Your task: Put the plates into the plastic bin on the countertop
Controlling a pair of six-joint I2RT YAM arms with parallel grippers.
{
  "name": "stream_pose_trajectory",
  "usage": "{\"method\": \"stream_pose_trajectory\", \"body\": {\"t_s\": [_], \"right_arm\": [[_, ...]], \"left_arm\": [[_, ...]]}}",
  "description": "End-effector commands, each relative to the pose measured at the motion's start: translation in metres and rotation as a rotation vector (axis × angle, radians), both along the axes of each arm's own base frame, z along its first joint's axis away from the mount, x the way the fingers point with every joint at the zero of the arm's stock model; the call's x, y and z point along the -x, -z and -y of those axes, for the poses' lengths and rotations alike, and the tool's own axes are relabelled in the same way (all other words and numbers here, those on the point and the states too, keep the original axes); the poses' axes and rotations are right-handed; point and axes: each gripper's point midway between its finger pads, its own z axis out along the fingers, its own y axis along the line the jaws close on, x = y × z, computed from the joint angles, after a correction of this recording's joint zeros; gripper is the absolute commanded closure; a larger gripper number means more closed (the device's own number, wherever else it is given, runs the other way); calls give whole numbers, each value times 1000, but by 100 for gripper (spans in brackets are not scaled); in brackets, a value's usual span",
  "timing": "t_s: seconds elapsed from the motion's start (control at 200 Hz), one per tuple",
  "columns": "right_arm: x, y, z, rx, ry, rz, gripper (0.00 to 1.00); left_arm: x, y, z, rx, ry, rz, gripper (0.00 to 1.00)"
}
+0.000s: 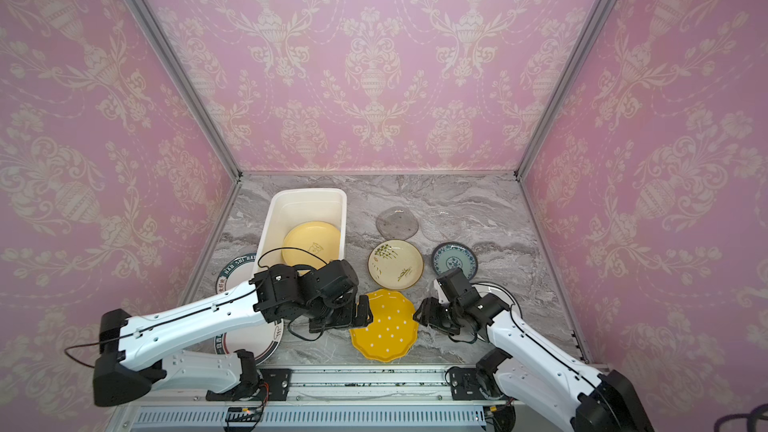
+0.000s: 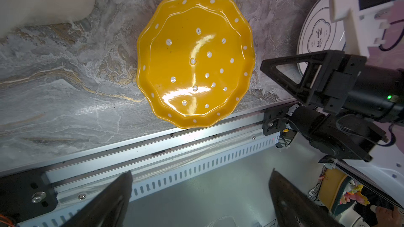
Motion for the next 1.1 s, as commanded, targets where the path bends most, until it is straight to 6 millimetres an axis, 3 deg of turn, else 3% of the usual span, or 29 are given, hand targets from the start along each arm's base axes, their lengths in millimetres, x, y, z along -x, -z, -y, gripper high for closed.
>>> {"method": "stream_pose_trajectory", "body": {"t_s": [0.0, 0.64, 0.861, 1.096], "right_arm": [[1, 8, 6, 37, 1, -11, 46], [0, 35, 3, 82, -58, -61, 63], [5, 35, 22, 189, -43, -77, 73], [13, 30, 42, 275, -45, -86, 80]], "left_arm": [[-8, 0, -5, -77, 21, 49, 1], [-32, -6, 23, -229, 243, 131, 1], [-41, -7, 36, -254, 317, 155, 1], [-50, 7, 57, -257, 391, 134, 1]]}}
